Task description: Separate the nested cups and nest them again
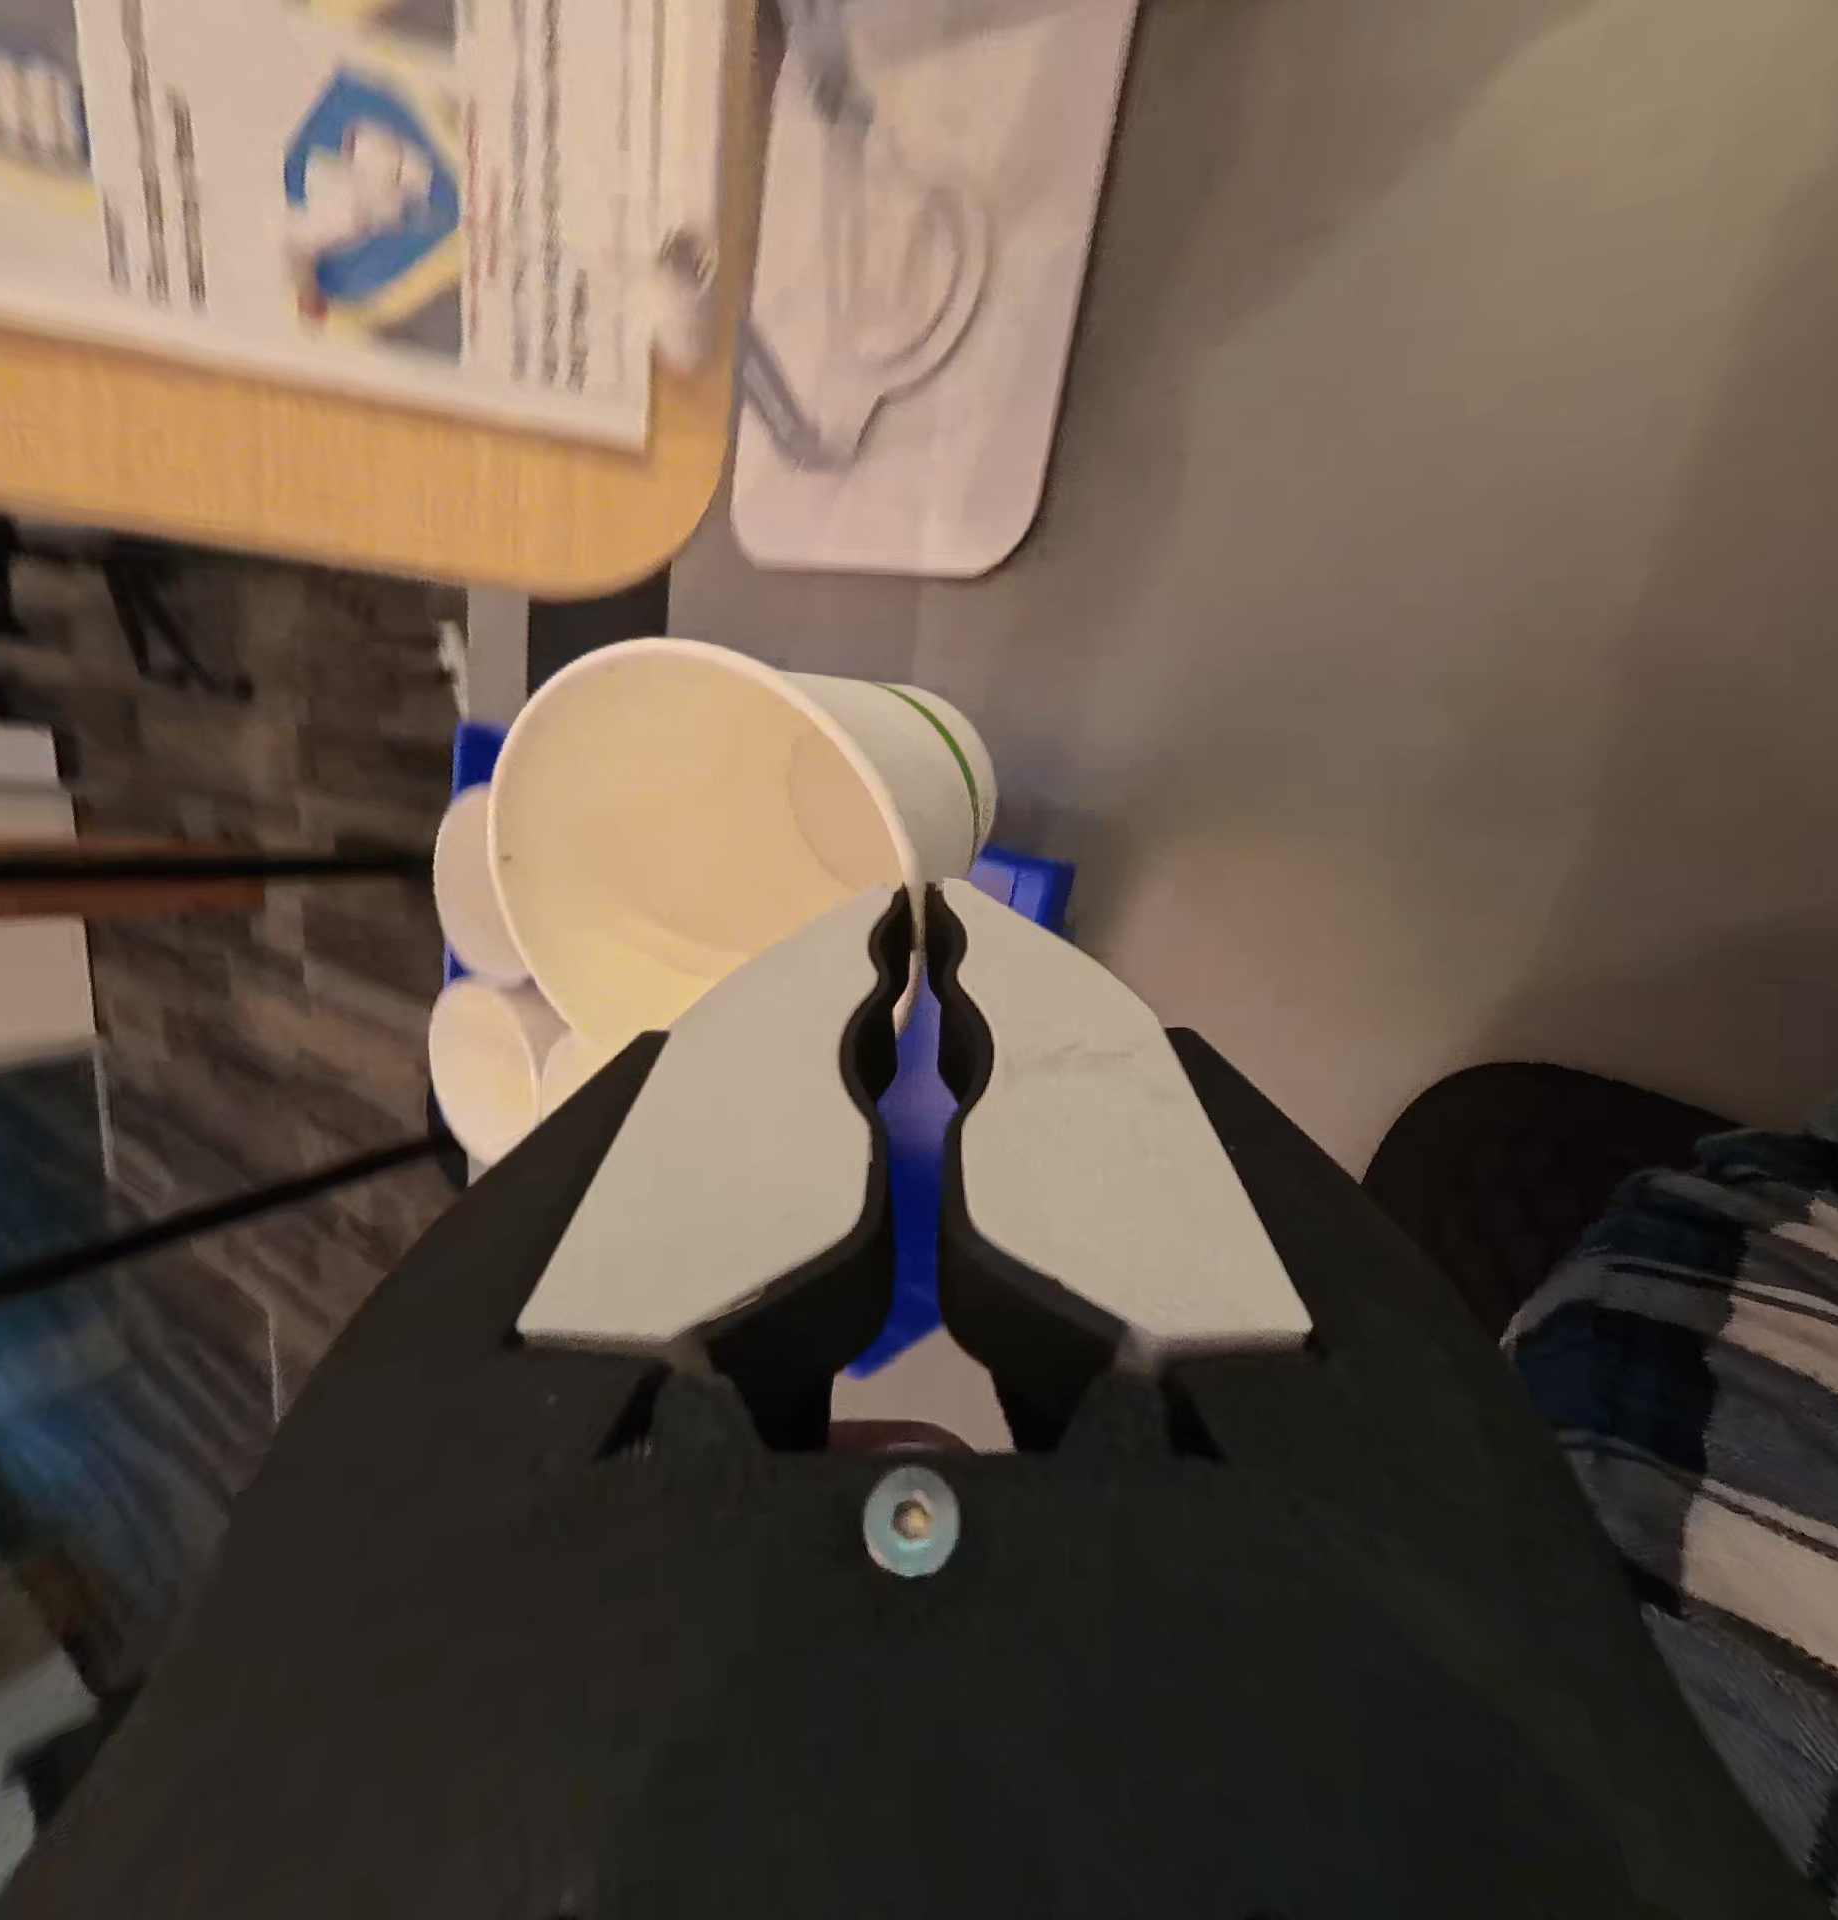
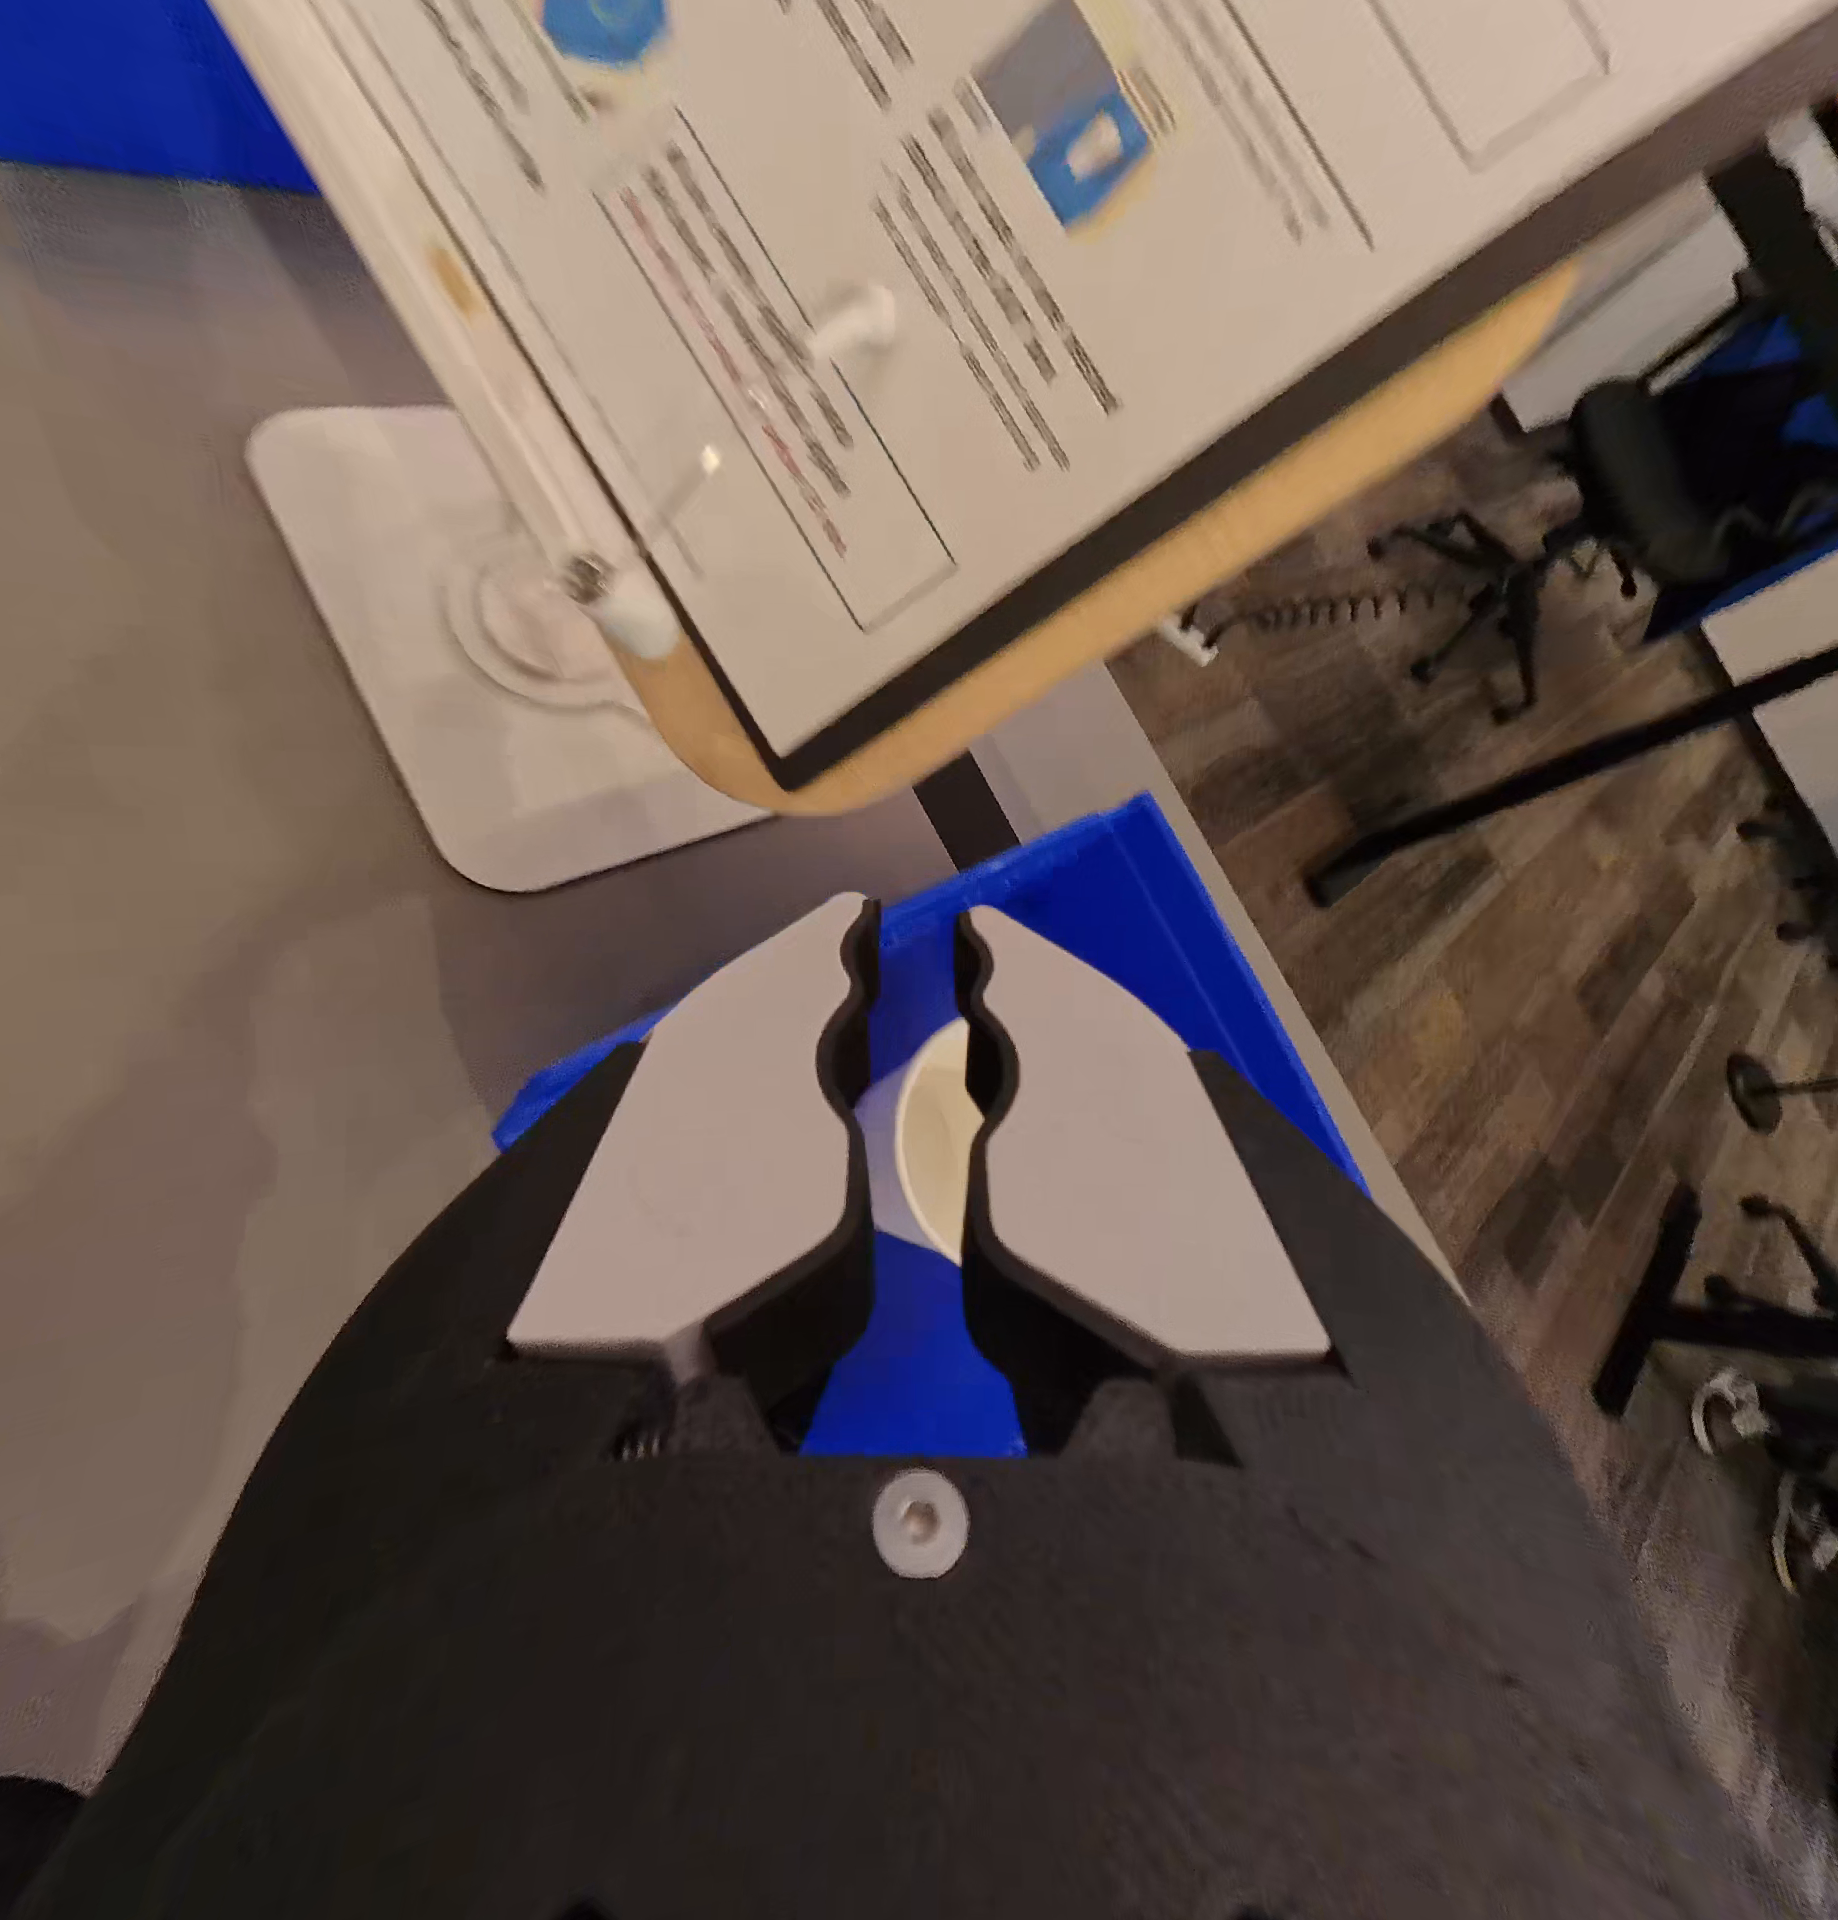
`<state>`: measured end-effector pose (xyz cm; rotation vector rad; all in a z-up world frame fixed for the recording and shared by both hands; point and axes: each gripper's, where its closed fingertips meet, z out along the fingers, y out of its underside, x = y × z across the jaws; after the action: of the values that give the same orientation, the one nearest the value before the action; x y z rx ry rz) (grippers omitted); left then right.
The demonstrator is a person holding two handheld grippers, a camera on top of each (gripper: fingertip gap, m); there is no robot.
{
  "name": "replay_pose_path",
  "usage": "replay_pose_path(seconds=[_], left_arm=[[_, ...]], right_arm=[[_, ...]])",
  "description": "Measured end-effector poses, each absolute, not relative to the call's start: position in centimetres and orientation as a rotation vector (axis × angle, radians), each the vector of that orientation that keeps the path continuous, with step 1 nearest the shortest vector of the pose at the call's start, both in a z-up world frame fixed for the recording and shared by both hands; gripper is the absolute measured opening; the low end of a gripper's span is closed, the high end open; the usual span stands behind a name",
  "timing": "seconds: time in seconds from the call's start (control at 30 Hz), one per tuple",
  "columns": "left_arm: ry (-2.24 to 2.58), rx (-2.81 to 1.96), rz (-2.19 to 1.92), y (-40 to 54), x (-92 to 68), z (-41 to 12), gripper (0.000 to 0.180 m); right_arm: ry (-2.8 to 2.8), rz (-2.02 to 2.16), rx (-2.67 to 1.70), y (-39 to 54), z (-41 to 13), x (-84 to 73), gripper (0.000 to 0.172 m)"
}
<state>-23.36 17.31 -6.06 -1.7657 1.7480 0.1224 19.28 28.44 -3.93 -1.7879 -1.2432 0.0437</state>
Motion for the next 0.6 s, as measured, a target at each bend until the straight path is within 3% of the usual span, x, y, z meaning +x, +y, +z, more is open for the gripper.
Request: replay_pose_path(seconds=[0.3, 0.6], left_arm=[[2.147, -1.369, -0.227, 13.8, -13.6, -8.6, 0.002], [2.394, -1.109, -0.661, 10.0, -6.6, -13.0, 0.002]], right_arm=[[-1.499, 0.389, -1.399, 21.9, -2.1, 9.4, 0.013], [-1.748, 0.835, -1.104, 13.7, -5.5, 0.1, 0.036]])
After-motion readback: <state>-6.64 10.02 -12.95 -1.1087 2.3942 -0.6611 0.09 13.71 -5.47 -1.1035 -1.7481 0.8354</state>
